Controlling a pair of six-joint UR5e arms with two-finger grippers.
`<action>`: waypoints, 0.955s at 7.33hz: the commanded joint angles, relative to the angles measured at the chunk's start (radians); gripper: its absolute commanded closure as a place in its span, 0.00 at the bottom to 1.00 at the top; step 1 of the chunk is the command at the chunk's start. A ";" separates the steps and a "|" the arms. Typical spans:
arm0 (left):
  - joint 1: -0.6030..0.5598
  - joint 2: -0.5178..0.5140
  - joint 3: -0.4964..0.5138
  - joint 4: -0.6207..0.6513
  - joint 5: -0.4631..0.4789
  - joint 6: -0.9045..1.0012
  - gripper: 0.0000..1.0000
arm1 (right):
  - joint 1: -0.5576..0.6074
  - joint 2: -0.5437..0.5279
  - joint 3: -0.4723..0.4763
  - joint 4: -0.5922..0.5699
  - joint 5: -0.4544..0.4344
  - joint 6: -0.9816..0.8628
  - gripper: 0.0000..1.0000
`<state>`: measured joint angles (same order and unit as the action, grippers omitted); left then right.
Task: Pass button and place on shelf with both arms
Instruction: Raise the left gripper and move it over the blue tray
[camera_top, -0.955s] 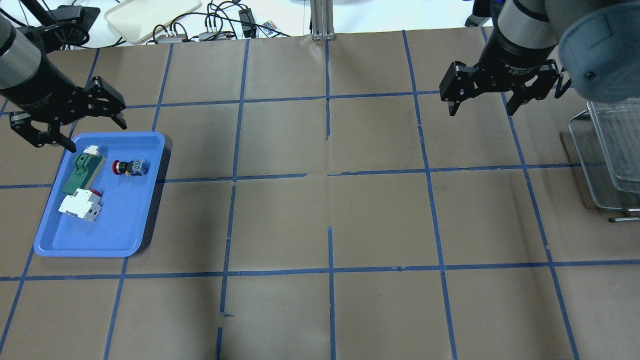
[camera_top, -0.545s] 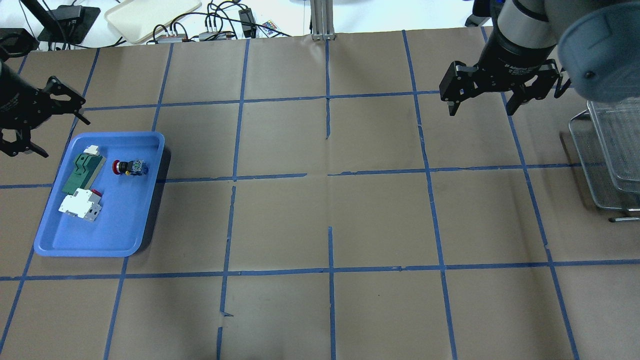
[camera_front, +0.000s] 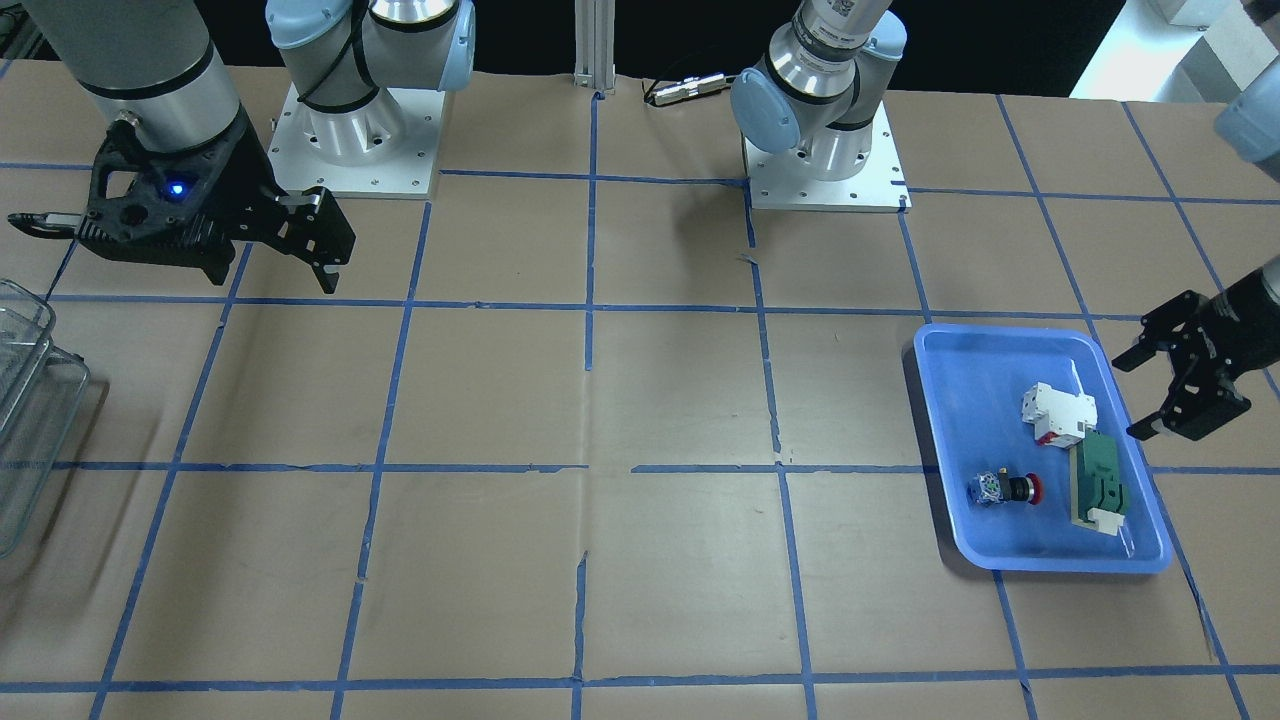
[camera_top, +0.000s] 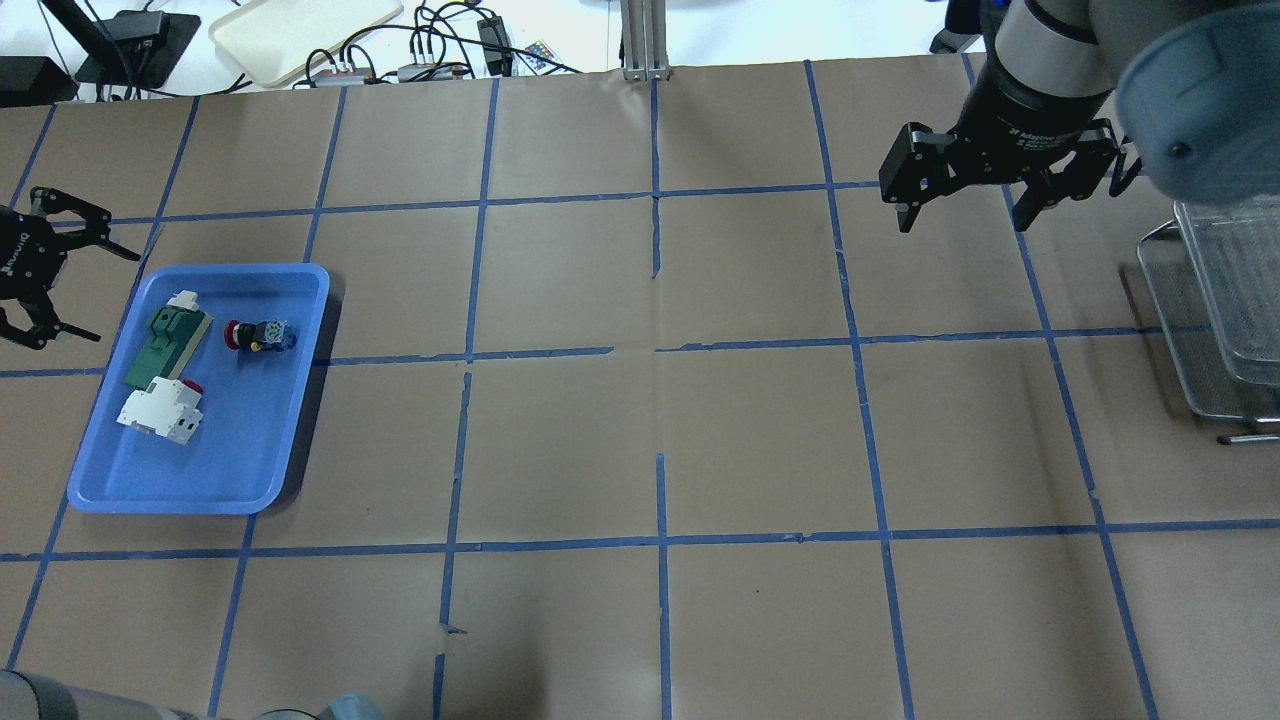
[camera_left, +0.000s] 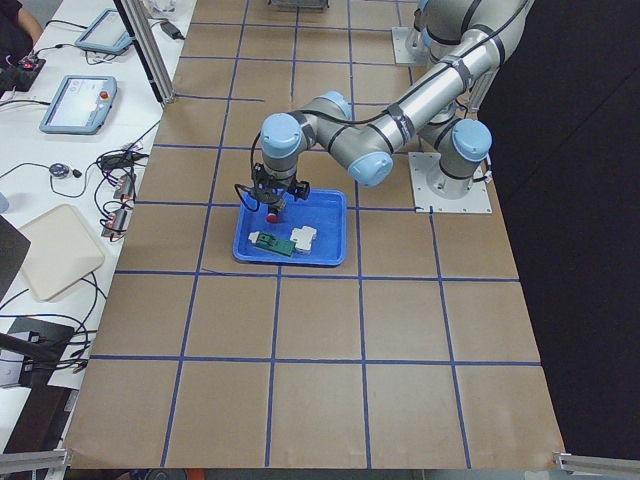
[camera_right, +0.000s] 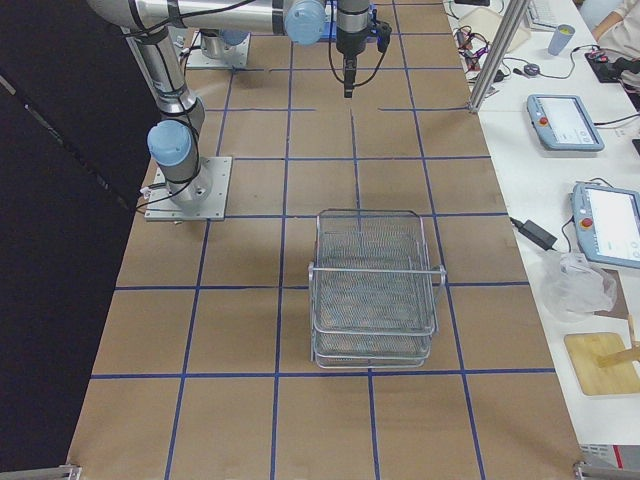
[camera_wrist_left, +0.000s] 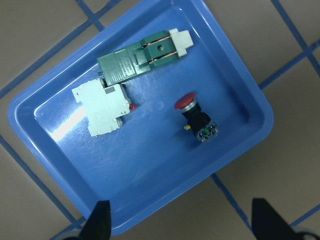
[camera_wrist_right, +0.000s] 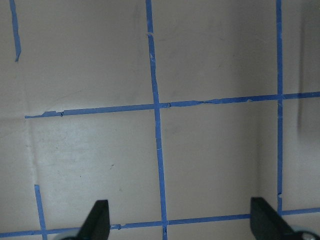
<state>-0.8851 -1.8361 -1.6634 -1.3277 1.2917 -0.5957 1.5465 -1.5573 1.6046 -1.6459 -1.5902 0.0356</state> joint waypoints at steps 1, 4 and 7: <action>0.008 -0.095 0.010 0.001 -0.095 -0.105 0.00 | 0.001 0.000 0.000 0.000 -0.001 0.000 0.00; 0.008 -0.204 0.056 0.059 -0.152 -0.139 0.00 | 0.001 0.000 0.000 0.000 -0.001 0.000 0.00; 0.008 -0.270 0.060 0.059 -0.167 -0.141 0.00 | 0.001 0.000 0.000 0.000 -0.004 0.000 0.00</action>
<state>-0.8774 -2.0800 -1.6057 -1.2691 1.1325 -0.7367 1.5478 -1.5570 1.6045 -1.6460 -1.5934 0.0353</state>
